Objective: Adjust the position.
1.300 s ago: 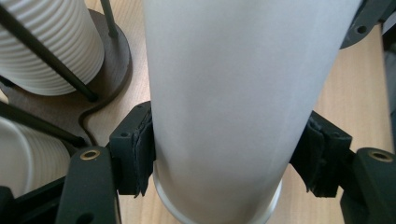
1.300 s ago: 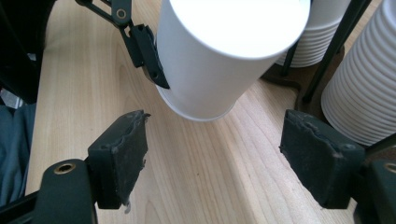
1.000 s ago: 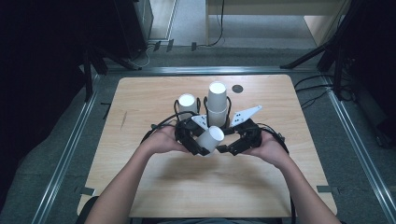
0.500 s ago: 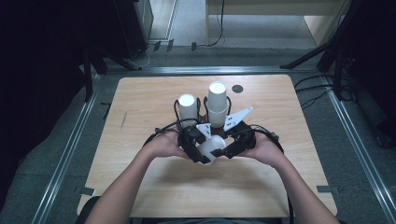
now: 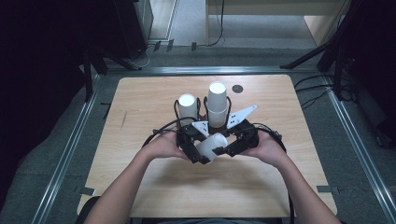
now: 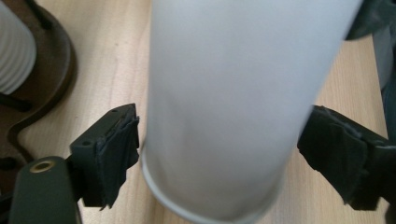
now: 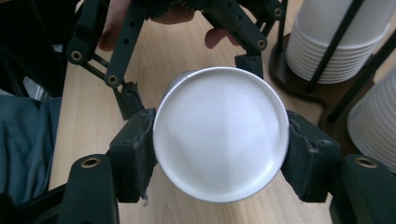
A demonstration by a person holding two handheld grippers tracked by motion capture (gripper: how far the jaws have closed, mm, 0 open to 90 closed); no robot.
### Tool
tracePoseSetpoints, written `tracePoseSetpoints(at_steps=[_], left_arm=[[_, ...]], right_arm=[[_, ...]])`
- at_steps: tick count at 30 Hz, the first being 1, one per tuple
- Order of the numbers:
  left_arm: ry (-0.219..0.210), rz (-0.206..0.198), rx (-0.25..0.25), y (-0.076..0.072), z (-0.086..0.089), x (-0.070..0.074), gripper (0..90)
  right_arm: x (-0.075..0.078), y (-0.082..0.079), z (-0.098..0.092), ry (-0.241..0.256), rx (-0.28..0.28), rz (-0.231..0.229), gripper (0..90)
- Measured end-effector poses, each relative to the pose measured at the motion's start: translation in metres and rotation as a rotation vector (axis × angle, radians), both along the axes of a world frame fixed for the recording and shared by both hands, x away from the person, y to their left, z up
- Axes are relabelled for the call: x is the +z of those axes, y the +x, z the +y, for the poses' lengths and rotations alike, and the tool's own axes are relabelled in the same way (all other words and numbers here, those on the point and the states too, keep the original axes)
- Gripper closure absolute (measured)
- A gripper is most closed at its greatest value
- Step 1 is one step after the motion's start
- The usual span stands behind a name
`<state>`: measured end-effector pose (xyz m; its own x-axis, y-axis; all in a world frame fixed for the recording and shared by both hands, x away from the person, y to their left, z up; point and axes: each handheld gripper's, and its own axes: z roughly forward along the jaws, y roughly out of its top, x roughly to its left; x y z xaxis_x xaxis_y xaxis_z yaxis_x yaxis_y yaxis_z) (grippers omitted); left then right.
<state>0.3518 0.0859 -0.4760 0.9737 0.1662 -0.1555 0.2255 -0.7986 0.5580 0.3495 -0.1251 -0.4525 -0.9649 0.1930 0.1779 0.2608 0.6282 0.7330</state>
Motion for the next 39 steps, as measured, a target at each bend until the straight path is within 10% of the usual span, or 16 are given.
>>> tracePoseSetpoints(at_steps=[19,39], left_arm=[[-0.178,0.002,0.101,0.004,0.013,0.003,8.3],[-0.224,-0.009,0.098,0.004,0.015,-0.003,14.5]], right_arm=[[0.0,0.003,-0.01,0.066,-0.032,0.011,34.2],[0.012,0.003,-0.018,0.136,-0.061,0.002,34.2]])
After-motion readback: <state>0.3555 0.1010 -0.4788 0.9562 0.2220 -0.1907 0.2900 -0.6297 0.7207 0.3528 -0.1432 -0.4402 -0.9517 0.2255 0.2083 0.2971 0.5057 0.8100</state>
